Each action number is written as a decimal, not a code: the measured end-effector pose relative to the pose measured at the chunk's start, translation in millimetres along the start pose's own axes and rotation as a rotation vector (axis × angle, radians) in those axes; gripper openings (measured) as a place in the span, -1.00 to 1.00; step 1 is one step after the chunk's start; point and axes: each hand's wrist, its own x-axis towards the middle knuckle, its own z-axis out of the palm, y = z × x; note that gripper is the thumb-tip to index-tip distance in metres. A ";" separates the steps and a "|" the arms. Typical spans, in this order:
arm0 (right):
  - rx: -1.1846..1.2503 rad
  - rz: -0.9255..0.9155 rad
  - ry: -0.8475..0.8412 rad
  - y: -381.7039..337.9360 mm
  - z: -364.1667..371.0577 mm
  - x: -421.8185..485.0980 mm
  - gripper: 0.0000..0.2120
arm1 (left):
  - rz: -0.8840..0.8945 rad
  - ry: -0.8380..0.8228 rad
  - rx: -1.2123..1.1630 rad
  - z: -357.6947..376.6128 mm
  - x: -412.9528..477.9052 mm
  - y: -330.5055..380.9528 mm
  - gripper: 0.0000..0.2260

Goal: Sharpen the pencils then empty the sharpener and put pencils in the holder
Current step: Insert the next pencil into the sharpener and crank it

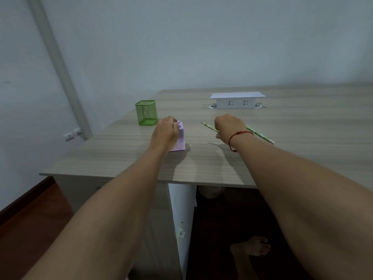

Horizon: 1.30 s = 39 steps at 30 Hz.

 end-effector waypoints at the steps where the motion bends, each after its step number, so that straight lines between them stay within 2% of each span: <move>1: 0.002 0.001 -0.003 -1.1 -0.1 -0.1 -0.76 | -0.002 0.001 0.000 0.1 0.4 -1.3 -0.75; 9: 0.011 0.014 -0.005 1.7 0.2 -3.5 -0.73 | 0.016 -0.002 -0.021 5.4 -1.5 3.7 -0.75; 17: 0.161 -0.045 -0.035 -12.9 -1.0 0.6 -0.84 | 0.009 -0.024 -0.023 3.7 -3.6 2.0 -0.75; 39: 0.102 -0.074 -0.087 -17.9 -2.5 -1.9 -0.75 | 0.001 -0.012 -0.066 2.6 -2.8 4.9 -0.77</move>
